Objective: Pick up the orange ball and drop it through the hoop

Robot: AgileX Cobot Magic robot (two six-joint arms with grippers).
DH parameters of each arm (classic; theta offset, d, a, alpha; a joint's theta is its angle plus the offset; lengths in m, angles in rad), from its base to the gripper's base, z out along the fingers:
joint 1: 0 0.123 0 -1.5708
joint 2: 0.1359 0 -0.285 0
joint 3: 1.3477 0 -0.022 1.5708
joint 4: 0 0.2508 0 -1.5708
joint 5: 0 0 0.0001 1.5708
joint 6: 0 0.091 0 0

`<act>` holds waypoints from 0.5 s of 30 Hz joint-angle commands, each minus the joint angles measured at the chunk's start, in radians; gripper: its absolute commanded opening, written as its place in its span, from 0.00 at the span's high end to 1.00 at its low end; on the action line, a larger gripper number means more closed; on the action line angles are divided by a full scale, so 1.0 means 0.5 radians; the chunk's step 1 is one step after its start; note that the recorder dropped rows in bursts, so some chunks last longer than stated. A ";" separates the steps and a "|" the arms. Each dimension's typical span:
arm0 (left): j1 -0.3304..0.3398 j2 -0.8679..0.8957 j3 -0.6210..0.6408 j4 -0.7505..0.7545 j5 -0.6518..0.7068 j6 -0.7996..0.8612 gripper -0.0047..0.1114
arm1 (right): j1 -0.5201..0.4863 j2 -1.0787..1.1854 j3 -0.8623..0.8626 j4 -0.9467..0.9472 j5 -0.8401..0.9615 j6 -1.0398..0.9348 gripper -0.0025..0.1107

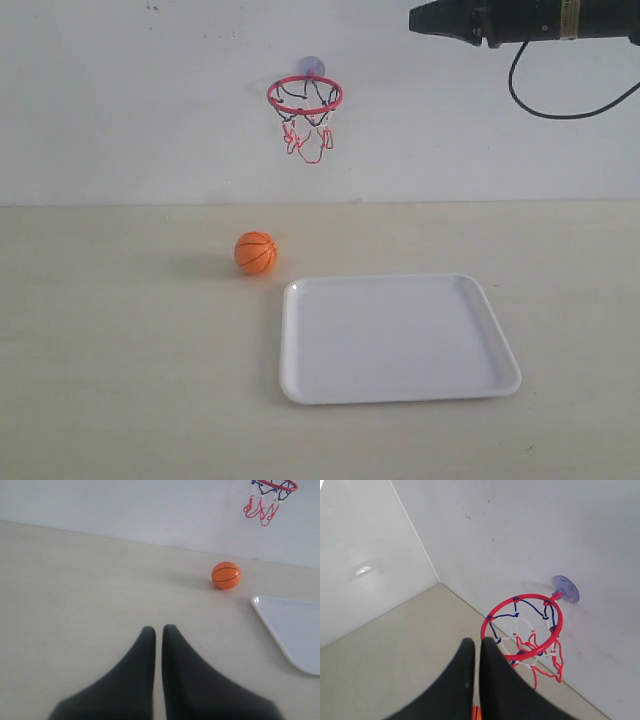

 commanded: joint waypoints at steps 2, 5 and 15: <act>-0.004 -0.005 0.008 -0.012 -0.001 0.011 0.92 | -0.095 -0.109 0.041 0.011 -0.058 0.001 0.98; -0.004 -0.005 0.008 -0.012 -0.001 0.011 0.92 | -0.141 -0.288 0.209 0.011 -0.058 0.001 0.98; -0.004 -0.005 0.008 -0.012 -0.001 0.011 0.92 | -0.437 -1.115 1.528 0.011 -0.058 -0.270 0.98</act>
